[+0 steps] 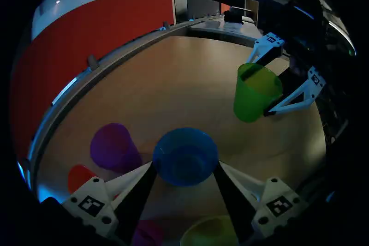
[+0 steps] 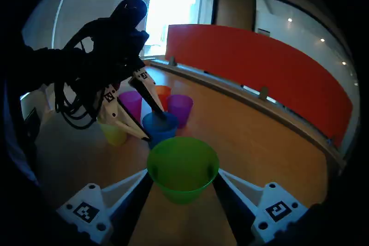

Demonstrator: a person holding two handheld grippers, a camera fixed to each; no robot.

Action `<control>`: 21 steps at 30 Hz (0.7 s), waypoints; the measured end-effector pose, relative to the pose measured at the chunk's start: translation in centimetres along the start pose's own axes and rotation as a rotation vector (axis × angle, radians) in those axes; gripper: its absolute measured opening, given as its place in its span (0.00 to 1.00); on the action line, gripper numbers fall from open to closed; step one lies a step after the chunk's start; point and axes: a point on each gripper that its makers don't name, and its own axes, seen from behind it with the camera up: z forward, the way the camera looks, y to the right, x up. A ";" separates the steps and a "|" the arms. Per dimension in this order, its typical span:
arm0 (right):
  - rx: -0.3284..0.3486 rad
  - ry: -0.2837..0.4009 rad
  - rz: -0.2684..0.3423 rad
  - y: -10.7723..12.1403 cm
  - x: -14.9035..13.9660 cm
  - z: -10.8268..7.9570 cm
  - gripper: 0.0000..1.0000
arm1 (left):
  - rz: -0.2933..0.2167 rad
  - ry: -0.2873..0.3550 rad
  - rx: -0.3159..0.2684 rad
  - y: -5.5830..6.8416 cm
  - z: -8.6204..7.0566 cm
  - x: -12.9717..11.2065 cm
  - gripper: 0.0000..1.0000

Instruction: Pour water

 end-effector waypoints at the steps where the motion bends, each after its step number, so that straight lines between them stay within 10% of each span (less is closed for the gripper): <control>1: 0.000 0.000 0.000 0.0 0.0 0.0 0.89 | -0.003 0.001 0.000 0.0 0.0 0.0 0.85; 21: -0.003 0.025 -0.015 -0.7 1.9 -0.4 0.89 | -0.032 0.119 0.061 -1.1 -4.4 1.9 0.85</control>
